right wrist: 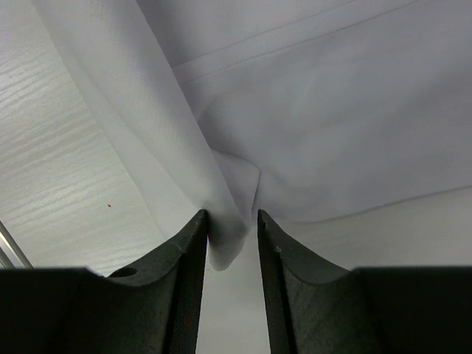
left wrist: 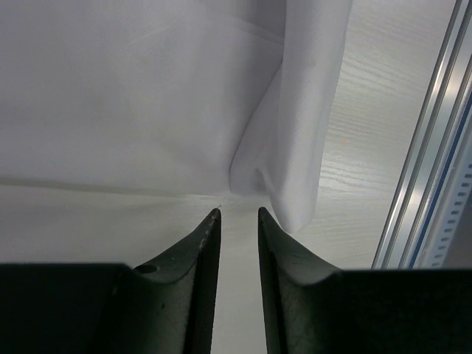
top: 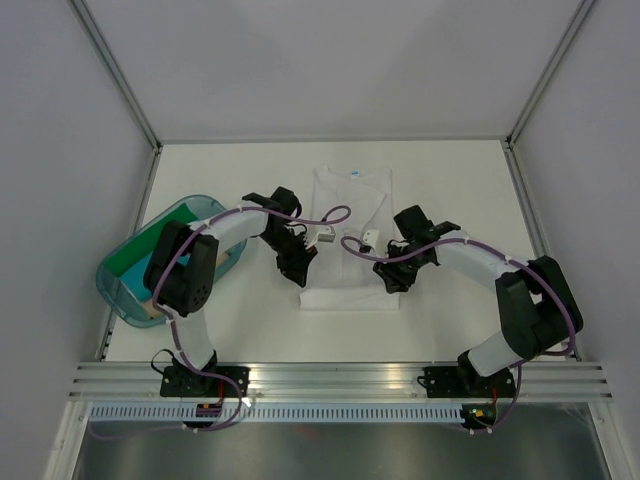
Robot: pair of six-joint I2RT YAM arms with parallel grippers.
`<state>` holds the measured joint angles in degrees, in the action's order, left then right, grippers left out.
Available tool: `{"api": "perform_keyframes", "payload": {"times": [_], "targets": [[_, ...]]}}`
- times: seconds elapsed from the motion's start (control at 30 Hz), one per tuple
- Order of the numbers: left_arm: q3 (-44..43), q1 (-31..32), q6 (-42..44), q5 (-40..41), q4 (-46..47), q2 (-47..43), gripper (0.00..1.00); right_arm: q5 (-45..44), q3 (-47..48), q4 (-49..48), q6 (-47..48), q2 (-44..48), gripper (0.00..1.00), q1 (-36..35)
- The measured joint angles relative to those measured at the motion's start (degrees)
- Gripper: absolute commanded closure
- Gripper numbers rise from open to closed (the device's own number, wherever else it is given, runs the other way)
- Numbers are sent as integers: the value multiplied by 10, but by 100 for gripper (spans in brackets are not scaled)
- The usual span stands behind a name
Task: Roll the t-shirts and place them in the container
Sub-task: Roll the tshirt
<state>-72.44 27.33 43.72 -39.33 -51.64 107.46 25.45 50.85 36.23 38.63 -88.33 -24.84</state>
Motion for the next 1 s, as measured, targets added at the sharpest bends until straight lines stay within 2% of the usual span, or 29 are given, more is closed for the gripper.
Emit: {"api": "perform_keyframes", "payload": {"times": [0.2,0.53,0.73,1.0], "targets": [[-2,3,-11,0,0,-27,66,-21,8,-3,-16,3,60,0],[11,39,-47,-2,15,-71,74,-20,9,-30,-55,-8,61,6],[68,51,-74,9,54,-70,74,-20,5,-46,-72,-19,62,13],[82,50,-113,64,142,-44,80,-23,-23,-73,-105,-19,61,24]]}}
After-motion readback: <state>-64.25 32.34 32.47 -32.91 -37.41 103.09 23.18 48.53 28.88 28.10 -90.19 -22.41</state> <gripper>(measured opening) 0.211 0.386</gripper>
